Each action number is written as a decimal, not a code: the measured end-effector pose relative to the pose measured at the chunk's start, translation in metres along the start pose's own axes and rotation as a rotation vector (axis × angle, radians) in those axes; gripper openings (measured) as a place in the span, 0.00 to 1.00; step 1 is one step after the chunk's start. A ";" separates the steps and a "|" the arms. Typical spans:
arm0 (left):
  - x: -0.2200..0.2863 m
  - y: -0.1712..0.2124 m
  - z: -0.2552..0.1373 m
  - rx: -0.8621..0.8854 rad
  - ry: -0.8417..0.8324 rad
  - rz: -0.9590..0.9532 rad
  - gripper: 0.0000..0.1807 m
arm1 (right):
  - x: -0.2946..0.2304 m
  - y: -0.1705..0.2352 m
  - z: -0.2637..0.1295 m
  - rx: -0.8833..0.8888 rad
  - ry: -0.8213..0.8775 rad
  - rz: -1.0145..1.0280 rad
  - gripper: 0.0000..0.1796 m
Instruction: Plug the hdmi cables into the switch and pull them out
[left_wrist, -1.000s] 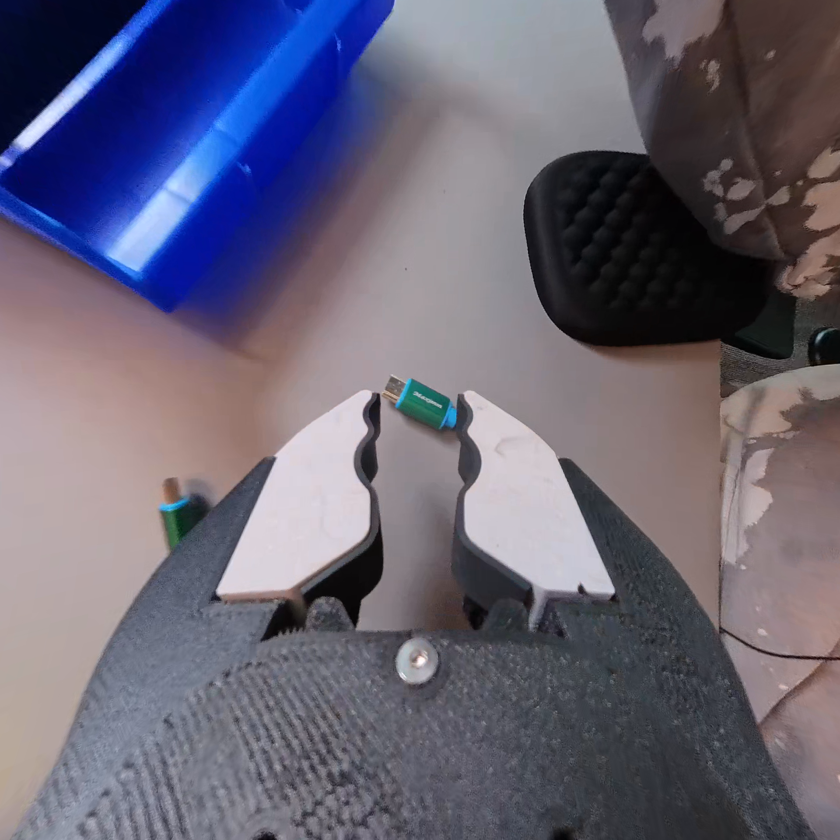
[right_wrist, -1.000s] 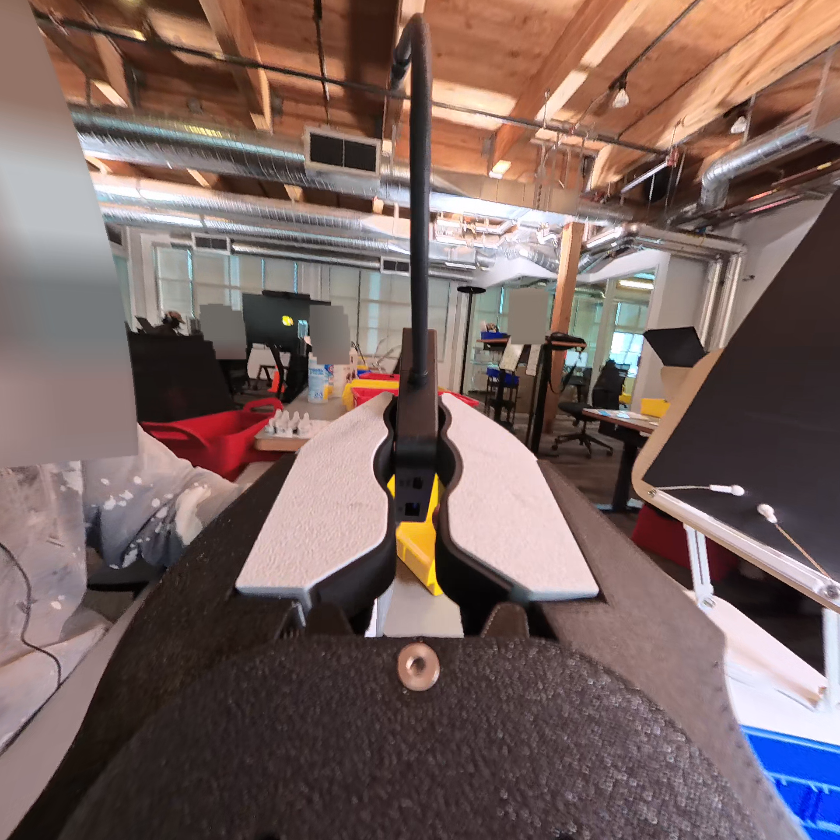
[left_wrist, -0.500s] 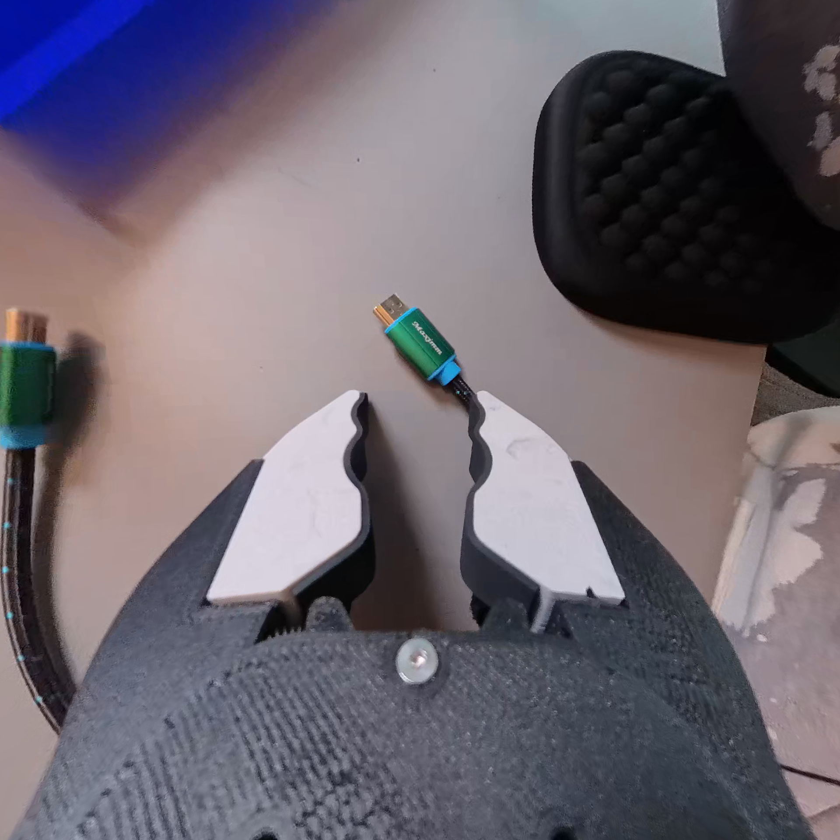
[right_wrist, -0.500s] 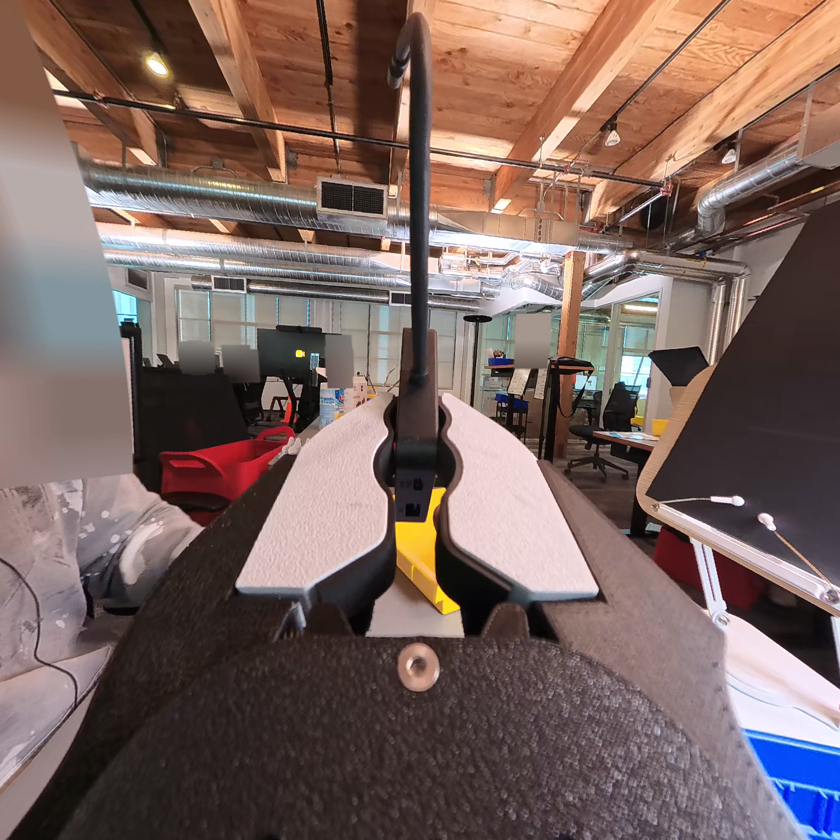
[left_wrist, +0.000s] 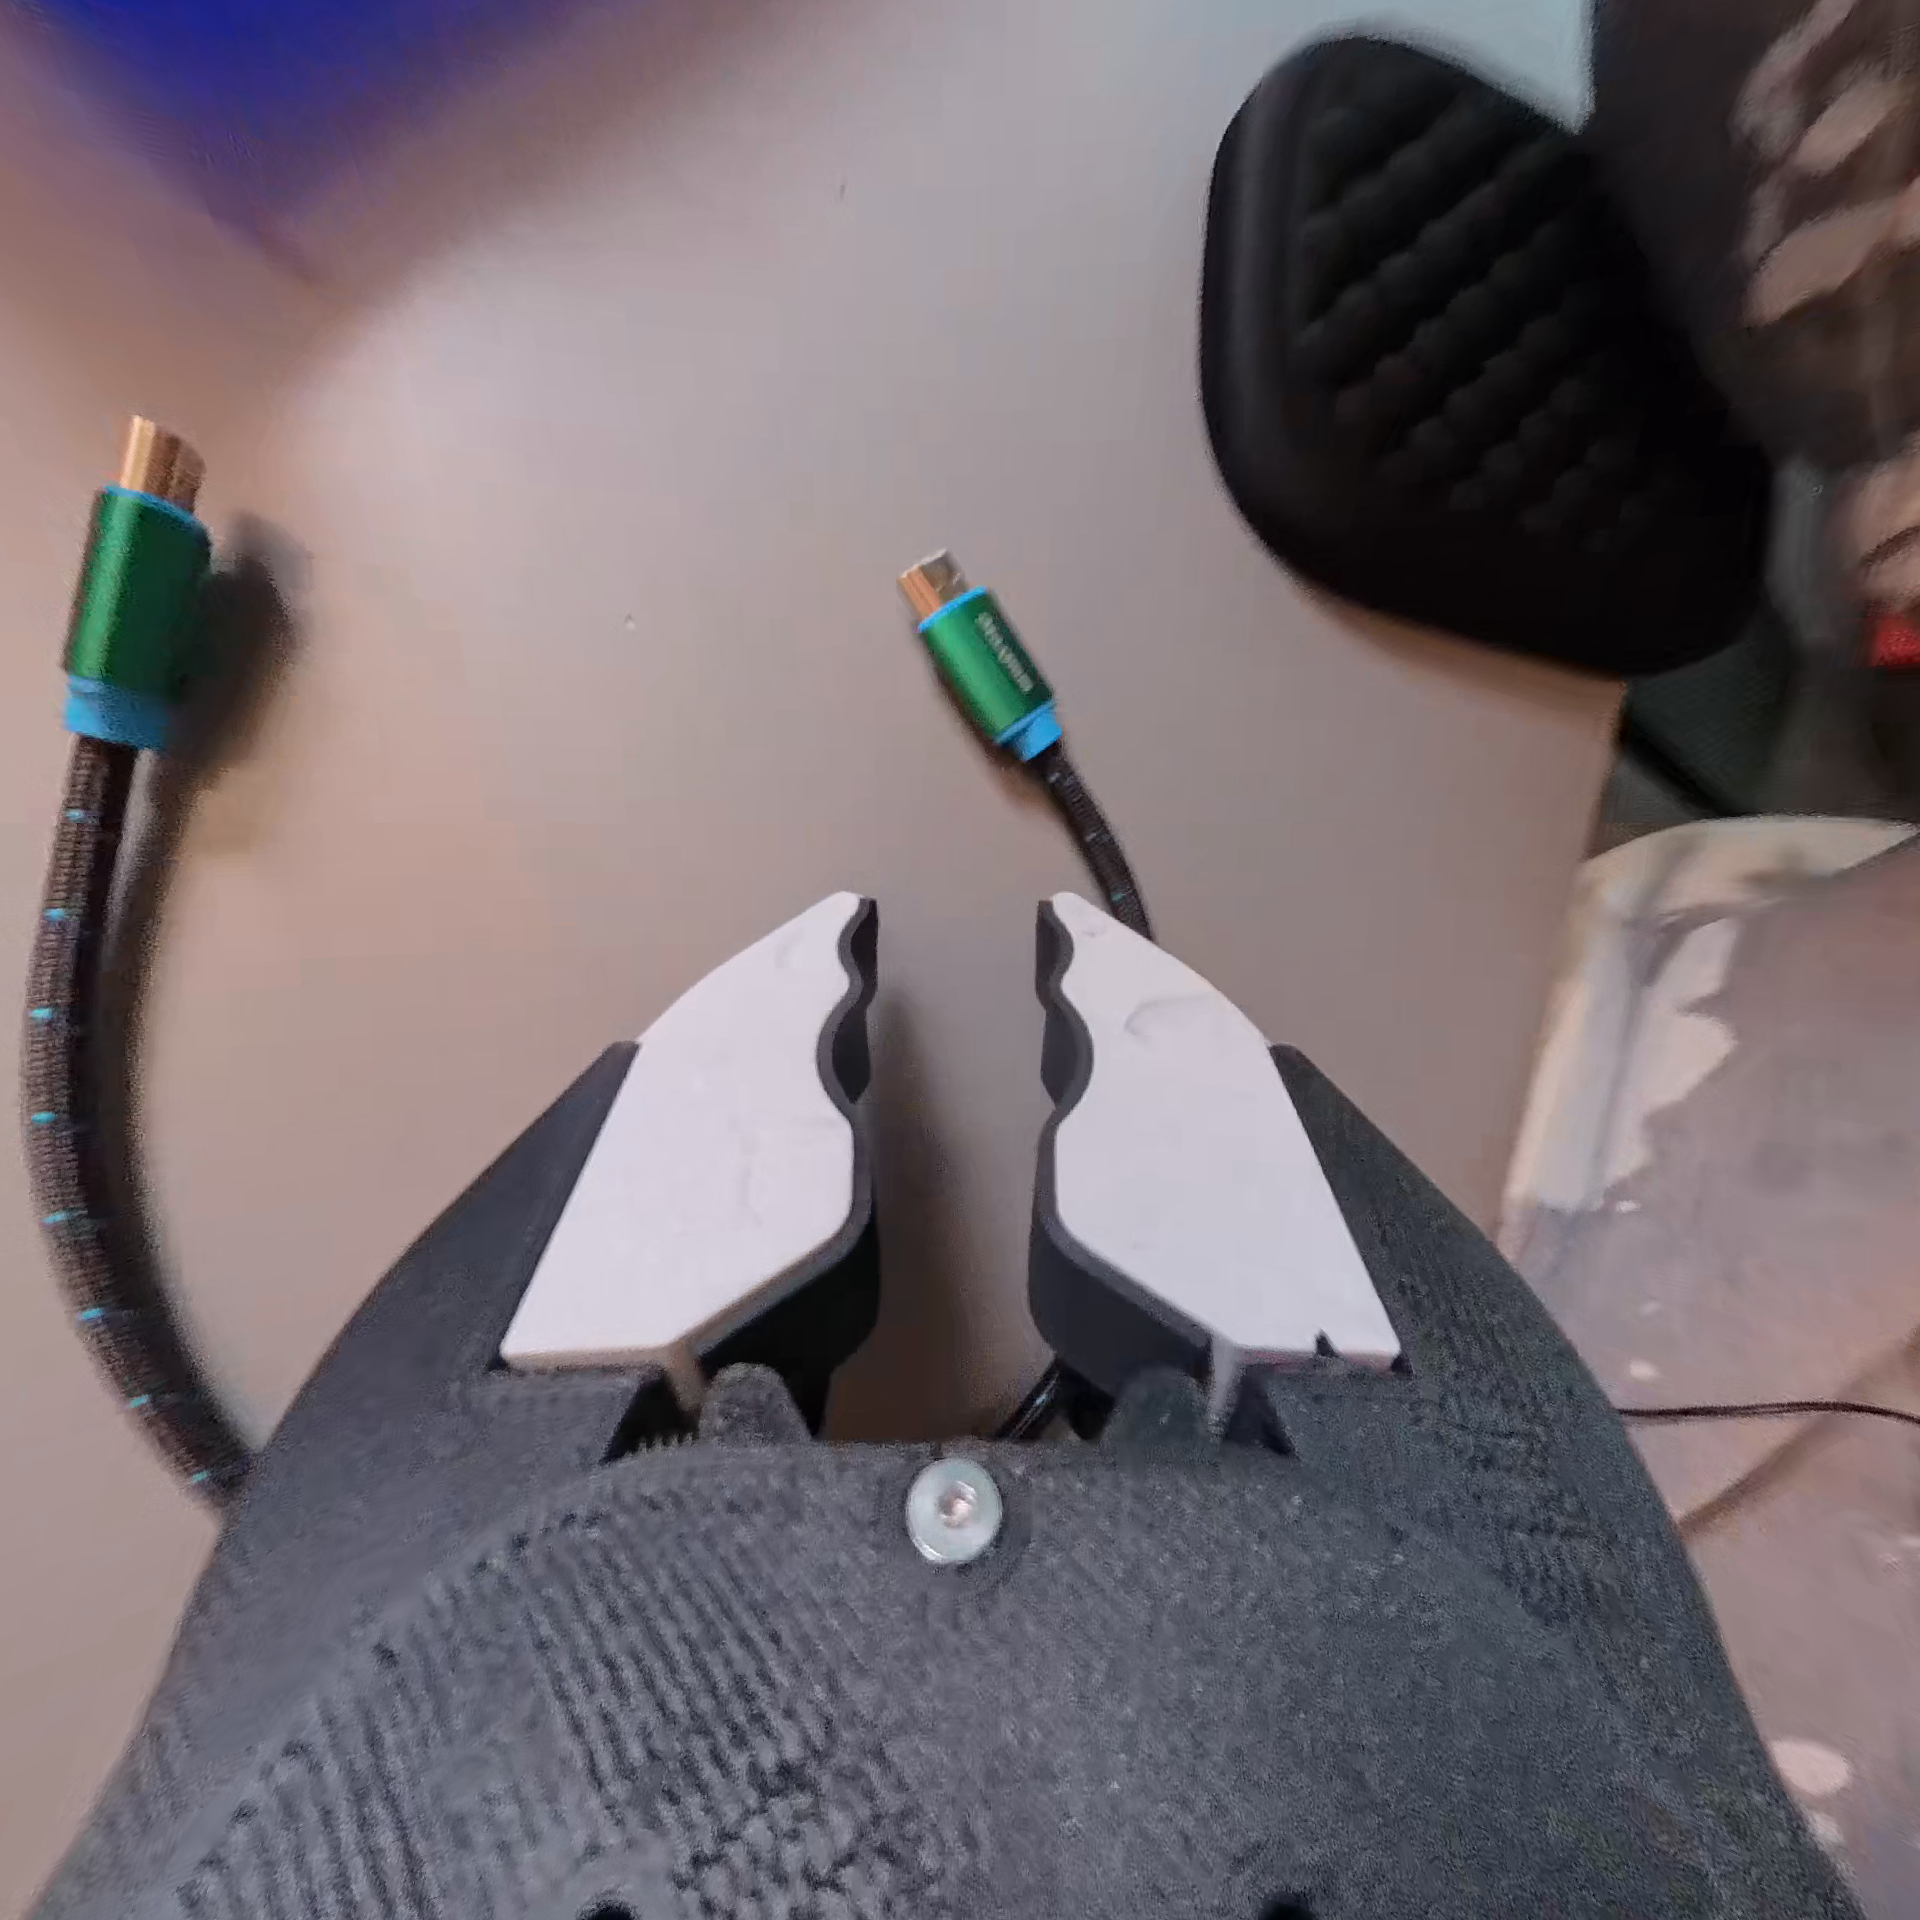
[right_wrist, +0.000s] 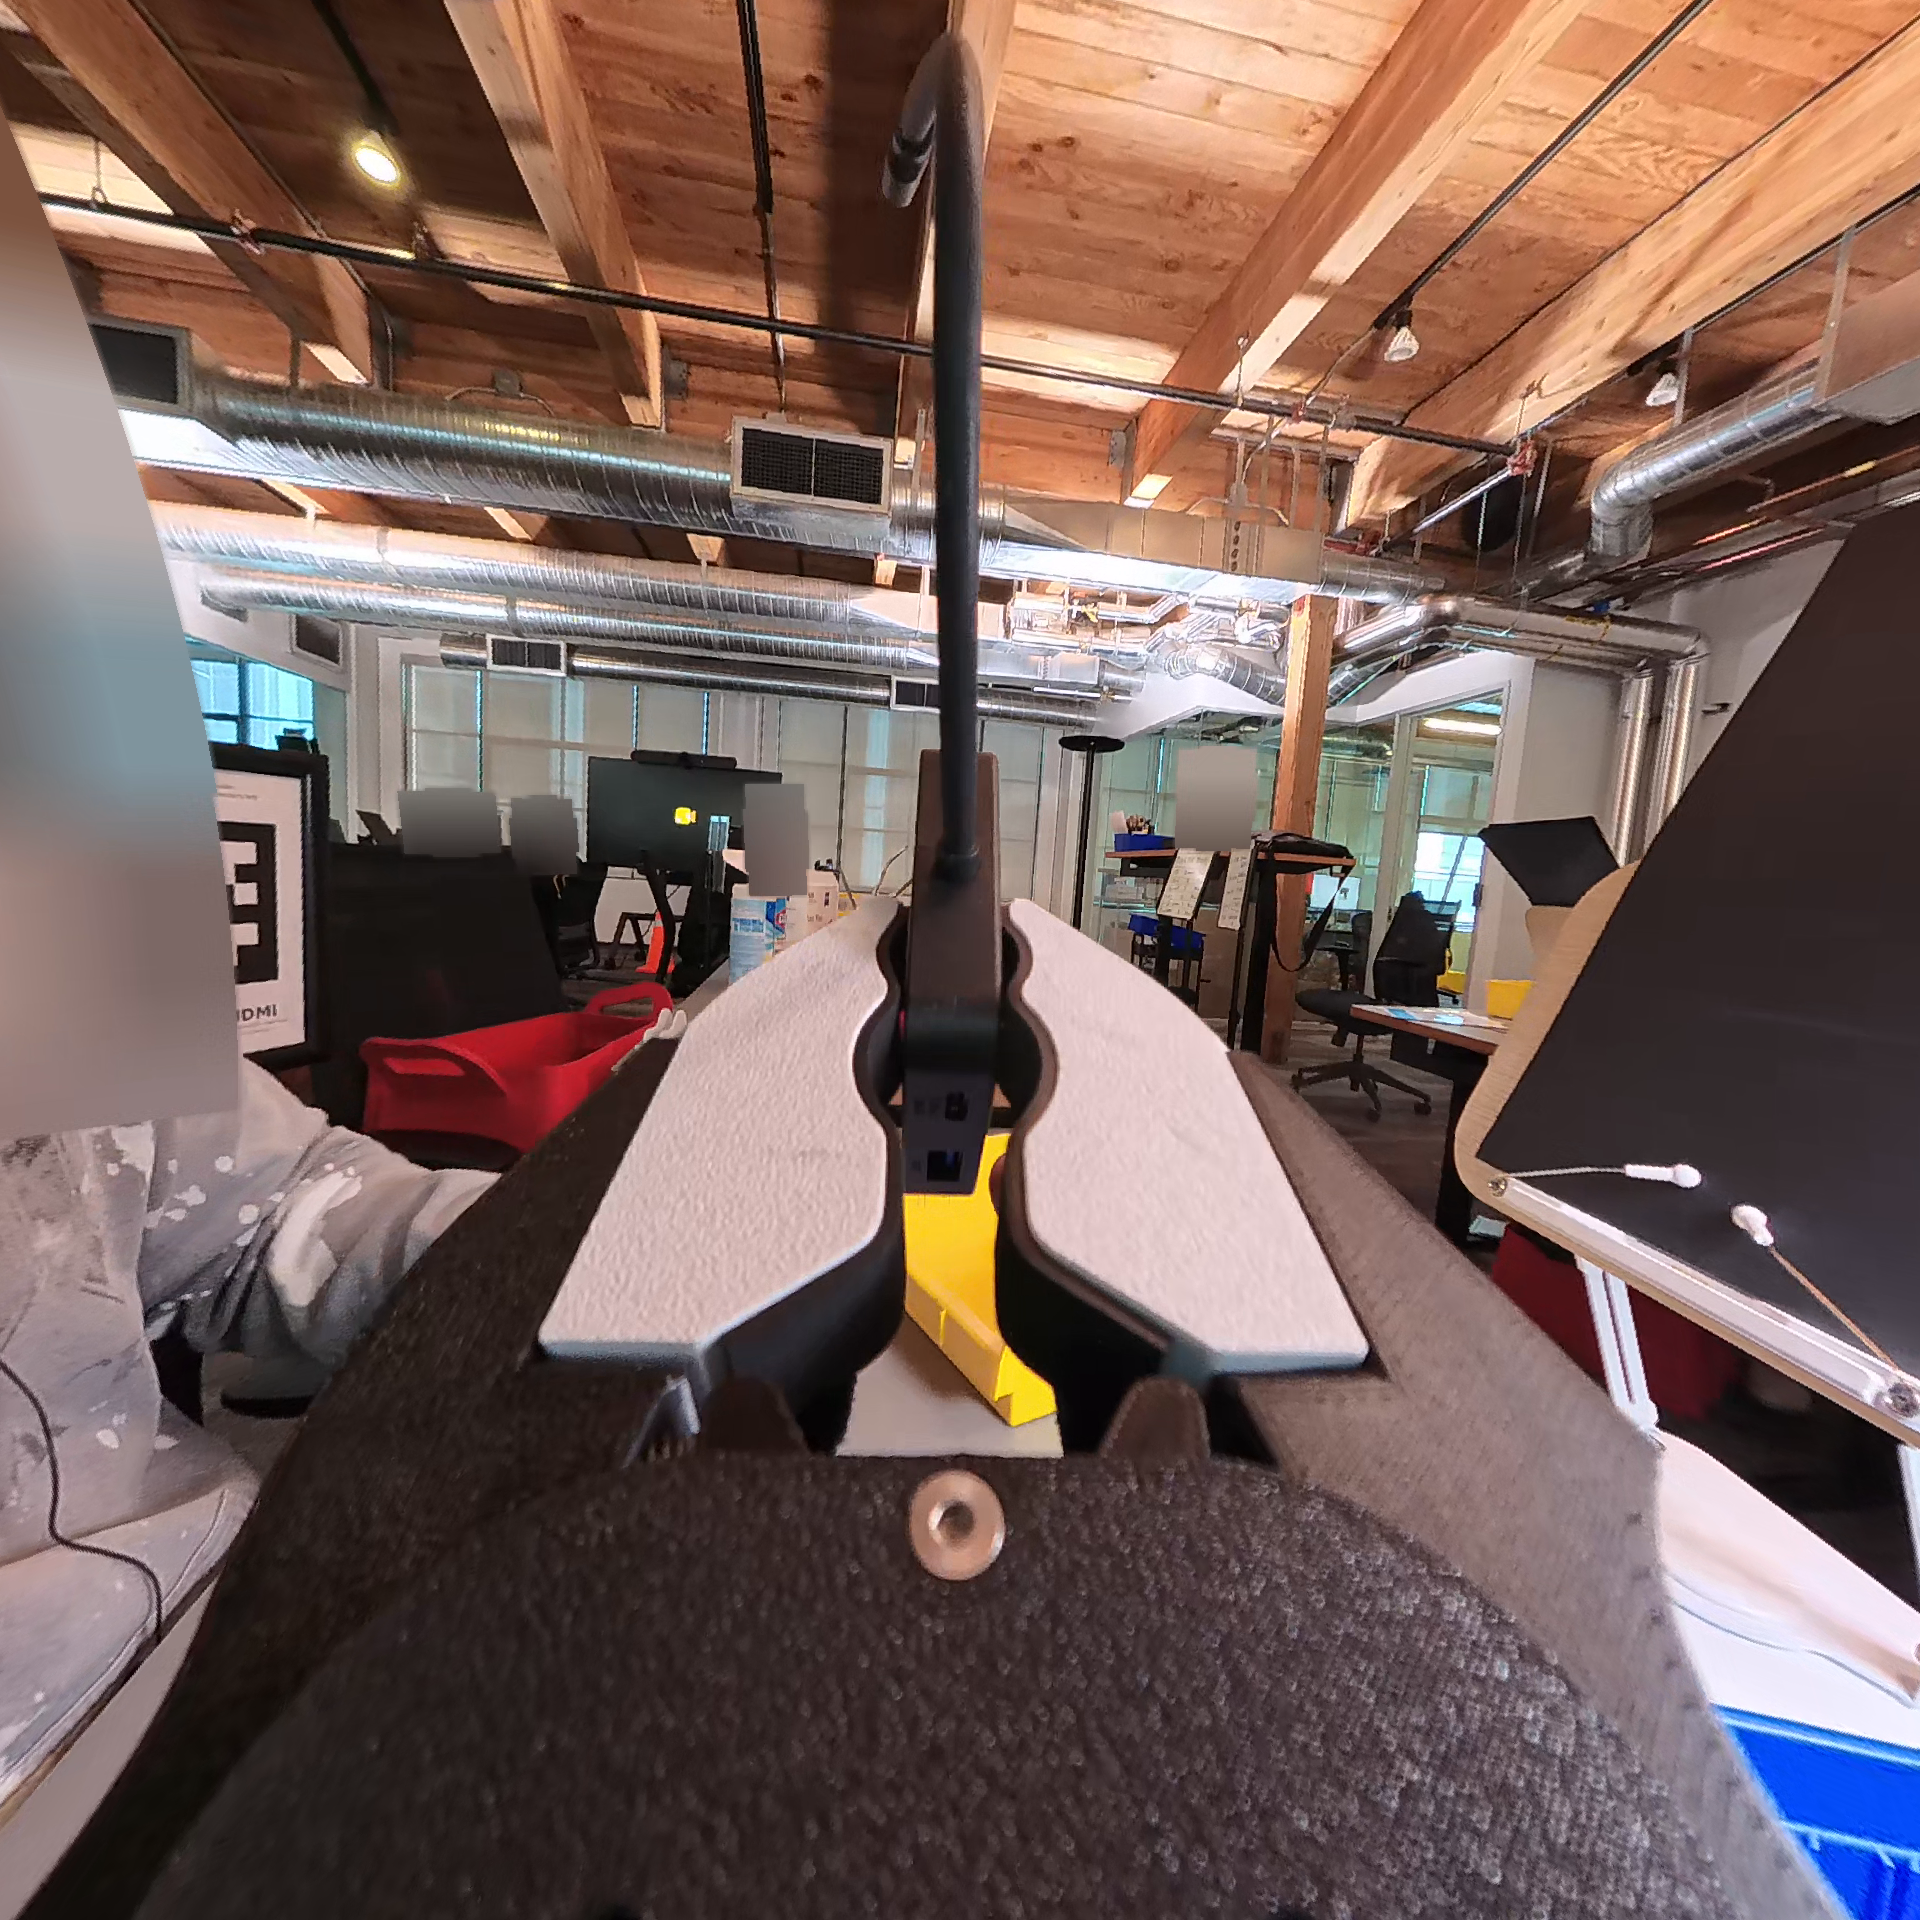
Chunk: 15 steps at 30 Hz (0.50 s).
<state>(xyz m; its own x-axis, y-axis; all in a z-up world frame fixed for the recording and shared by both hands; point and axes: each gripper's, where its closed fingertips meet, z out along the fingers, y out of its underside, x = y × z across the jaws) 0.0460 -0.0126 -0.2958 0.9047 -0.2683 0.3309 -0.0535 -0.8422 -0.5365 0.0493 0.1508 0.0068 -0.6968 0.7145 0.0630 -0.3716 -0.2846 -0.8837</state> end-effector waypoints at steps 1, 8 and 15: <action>0.004 -0.004 0.001 0.035 0.023 -0.027 0.19 | 0.001 0.000 -0.001 0.003 0.002 0.003 0.08; 0.010 -0.021 0.033 0.110 -0.178 -0.002 0.28 | 0.002 0.000 -0.002 0.007 0.008 0.005 0.08; 0.002 -0.013 0.032 0.034 -0.282 0.129 0.12 | 0.001 -0.001 -0.001 0.015 0.002 0.012 0.08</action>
<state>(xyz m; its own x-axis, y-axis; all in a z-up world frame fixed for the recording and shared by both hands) 0.0617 0.0122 -0.3129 0.9731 -0.2279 0.0323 -0.1660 -0.7919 -0.5877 0.0500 0.1521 0.0076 -0.6999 0.7124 0.0515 -0.3723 -0.3024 -0.8775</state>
